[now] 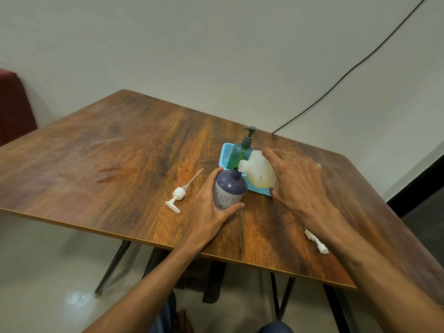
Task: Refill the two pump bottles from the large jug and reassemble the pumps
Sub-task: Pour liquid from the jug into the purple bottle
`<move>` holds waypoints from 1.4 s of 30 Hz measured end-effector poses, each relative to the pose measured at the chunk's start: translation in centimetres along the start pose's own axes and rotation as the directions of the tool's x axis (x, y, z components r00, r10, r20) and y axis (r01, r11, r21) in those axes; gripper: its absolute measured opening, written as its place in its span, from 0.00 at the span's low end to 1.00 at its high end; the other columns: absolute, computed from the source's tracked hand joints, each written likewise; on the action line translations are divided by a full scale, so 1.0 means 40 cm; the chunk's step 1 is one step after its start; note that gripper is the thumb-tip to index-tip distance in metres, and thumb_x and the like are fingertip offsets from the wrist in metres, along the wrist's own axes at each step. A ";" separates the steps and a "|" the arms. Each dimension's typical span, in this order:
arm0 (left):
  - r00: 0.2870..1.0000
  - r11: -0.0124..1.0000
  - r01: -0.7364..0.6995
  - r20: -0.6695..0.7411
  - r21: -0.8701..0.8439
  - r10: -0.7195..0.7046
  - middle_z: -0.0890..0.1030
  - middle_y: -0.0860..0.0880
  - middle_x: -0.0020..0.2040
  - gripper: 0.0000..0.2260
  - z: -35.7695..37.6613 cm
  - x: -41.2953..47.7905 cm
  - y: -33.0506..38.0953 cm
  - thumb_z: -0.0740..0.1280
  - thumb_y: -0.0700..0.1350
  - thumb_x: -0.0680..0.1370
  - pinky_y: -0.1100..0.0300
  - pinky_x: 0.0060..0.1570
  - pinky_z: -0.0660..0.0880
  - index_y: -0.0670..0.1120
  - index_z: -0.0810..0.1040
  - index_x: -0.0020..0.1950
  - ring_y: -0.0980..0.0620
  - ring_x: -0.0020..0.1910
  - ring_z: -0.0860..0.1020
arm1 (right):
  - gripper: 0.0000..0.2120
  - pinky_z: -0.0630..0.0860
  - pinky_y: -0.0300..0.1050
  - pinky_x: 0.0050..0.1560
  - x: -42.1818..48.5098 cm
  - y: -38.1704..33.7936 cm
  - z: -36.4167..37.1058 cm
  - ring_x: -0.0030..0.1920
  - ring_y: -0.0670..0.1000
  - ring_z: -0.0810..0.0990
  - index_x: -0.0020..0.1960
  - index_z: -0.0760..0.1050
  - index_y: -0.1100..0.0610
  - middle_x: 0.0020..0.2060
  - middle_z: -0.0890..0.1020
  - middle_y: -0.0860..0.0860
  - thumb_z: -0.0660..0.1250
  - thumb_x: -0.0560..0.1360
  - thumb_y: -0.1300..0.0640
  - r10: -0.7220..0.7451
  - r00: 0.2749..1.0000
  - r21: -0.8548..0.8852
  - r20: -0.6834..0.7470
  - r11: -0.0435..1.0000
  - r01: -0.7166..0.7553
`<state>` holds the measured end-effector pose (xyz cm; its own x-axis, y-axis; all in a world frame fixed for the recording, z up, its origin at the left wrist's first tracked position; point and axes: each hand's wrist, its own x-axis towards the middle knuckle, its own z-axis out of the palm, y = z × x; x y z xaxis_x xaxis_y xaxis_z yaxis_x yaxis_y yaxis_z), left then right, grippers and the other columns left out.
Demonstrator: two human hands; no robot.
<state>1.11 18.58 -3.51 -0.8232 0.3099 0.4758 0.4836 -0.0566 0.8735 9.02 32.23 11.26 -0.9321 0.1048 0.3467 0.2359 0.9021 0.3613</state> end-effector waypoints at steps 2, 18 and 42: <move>1.000 1.000 0.000 0.000 0.000 0.000 0.75 0.52 0.70 0.42 0.000 0.000 0.000 0.82 0.53 0.68 0.59 0.66 0.75 0.48 0.66 0.77 0.58 0.67 0.75 | 0.37 0.75 0.56 0.57 0.000 0.000 0.000 0.63 0.59 0.78 0.72 0.65 0.50 0.66 0.77 0.53 0.78 0.69 0.49 0.000 1.000 0.001 0.003 1.000 0.000; 1.000 1.000 -0.009 0.001 0.008 0.009 0.76 0.52 0.70 0.41 0.001 0.000 -0.004 0.82 0.51 0.68 0.67 0.65 0.73 0.47 0.66 0.76 0.59 0.67 0.75 | 0.37 0.74 0.56 0.57 0.002 0.005 -0.001 0.65 0.58 0.77 0.74 0.63 0.49 0.68 0.76 0.53 0.77 0.69 0.51 -0.002 1.000 0.017 0.012 1.000 0.002; 1.000 1.000 -0.010 -0.003 0.016 0.010 0.76 0.52 0.70 0.41 0.000 -0.001 -0.005 0.82 0.52 0.68 0.56 0.66 0.75 0.48 0.66 0.76 0.57 0.67 0.75 | 0.37 0.76 0.55 0.54 0.003 0.008 0.009 0.61 0.59 0.79 0.72 0.65 0.50 0.65 0.78 0.53 0.79 0.67 0.52 -0.011 1.000 0.002 0.000 1.000 0.011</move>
<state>1.04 18.60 -3.72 -0.8194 0.3064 0.4845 0.4961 -0.0442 0.8671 8.88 32.68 11.11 -0.9348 0.0945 0.3425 0.2247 0.9040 0.3638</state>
